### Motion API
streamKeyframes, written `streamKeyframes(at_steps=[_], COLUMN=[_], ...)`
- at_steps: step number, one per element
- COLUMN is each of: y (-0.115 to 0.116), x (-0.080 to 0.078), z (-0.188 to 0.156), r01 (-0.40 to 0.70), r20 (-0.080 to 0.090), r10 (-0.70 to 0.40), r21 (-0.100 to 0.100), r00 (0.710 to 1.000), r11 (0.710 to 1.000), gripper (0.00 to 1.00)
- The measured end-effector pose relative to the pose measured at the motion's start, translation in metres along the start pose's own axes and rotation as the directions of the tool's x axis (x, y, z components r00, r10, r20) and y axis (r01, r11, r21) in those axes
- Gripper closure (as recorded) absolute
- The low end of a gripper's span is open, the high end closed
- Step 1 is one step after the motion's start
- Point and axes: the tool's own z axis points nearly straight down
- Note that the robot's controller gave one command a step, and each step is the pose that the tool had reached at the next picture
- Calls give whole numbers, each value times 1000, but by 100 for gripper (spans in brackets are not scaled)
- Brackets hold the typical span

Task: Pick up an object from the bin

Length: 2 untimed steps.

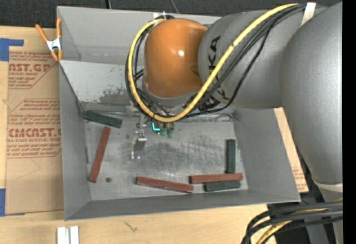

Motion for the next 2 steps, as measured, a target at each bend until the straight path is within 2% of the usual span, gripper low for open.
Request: streamKeyframes(at_steps=[1, 2], y=[-1, -43], x=[-1, 22], z=[-1, 53], r01=[-1, 16], r20=[1, 7], r10=[1, -16], r21=[0, -2], r00=[1000, 1000], r11=[1000, 1000], gripper=[0, 0])
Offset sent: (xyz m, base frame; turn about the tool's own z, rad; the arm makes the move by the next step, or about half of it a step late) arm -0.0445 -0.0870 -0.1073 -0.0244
